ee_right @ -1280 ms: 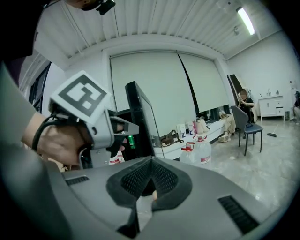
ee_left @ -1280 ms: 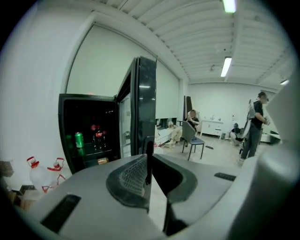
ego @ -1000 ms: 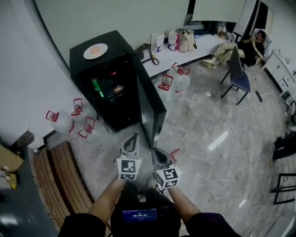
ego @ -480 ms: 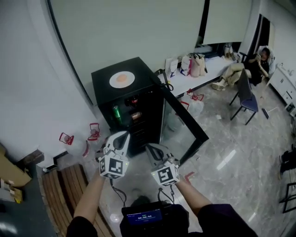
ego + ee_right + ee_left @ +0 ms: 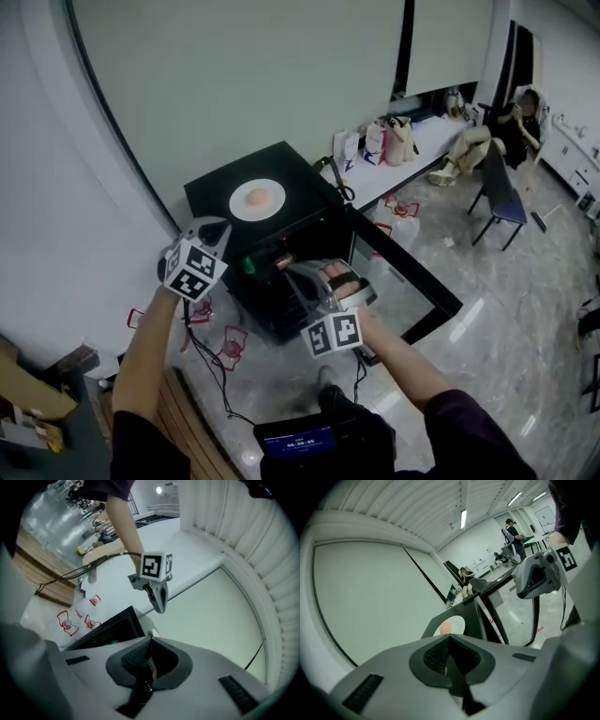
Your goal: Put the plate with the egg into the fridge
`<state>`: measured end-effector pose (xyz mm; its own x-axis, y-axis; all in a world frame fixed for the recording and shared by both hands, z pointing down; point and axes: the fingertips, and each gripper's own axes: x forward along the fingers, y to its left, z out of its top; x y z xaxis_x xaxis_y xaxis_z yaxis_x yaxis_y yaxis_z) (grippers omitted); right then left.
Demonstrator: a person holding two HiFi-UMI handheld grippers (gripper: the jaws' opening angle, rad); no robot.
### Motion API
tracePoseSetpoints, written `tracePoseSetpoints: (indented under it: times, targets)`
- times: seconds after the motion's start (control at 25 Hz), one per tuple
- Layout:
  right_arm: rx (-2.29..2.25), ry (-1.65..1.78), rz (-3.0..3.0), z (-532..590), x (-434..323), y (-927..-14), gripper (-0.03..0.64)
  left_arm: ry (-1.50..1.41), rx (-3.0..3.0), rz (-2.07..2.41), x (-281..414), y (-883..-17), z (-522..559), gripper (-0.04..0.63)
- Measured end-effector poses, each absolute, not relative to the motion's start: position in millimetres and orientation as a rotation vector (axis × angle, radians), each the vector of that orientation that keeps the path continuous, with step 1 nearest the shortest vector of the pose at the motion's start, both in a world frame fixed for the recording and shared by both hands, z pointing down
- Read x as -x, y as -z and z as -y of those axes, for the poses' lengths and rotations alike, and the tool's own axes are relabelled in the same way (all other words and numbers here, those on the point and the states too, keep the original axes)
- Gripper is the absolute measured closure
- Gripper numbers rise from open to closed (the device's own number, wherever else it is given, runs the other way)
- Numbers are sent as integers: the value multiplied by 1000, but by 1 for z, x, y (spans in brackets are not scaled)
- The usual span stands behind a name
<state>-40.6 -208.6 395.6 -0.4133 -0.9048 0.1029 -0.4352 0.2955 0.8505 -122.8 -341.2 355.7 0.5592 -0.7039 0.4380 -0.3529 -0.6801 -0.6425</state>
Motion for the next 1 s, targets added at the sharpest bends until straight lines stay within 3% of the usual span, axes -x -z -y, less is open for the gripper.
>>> tracePoseSetpoints:
  times: [0.44,0.72,1.0]
  targets:
    - [-1004,1203,1827,302,42,-397,604,1392,2265,-729,82,-400,533,586]
    - [-936,1160,1802,340,40,-400,551,1498,2279,-587,68,-421,565,586]
    - [-948,1126,1752,355,35,-403,551,1535,2274,-503,68,-438,571,586]
